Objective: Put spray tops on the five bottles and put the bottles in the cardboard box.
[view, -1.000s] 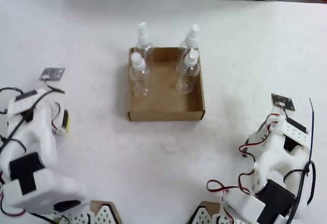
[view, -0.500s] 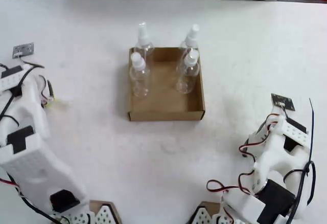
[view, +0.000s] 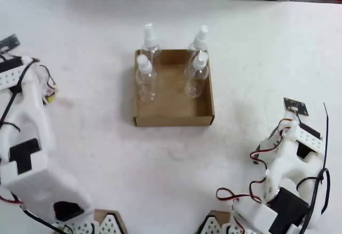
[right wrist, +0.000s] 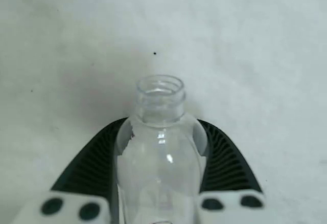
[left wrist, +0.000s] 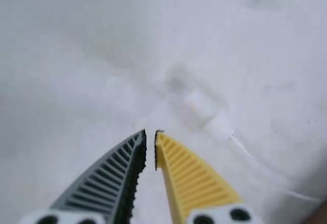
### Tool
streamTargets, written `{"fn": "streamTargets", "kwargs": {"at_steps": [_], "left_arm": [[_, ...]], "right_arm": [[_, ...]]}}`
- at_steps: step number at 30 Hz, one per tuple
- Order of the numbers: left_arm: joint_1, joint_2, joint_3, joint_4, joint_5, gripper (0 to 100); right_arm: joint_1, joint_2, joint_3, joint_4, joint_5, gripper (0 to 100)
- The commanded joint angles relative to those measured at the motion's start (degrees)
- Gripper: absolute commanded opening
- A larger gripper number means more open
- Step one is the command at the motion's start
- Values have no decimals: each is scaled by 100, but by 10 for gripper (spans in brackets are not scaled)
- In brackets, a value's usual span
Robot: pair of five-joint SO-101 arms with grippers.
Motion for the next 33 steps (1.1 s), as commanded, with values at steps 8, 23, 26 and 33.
{"fn": "streamTargets", "kwargs": {"at_steps": [8, 23, 26, 33], "left_arm": [[514, -1103, 1143, -334, 2040, 55], [690, -2448, 2716, -1574, 2769, 162], [690, -2448, 2716, -1574, 3015, 251], [673, -1868, 2681, -1978, 3130, 260]], "right_arm": [[31, -189, -18, -66, 167, 16], [31, -189, -18, -66, 193, 16], [31, -189, -18, -66, 193, 16], [31, -189, 70, -136, 431, 16]]}}
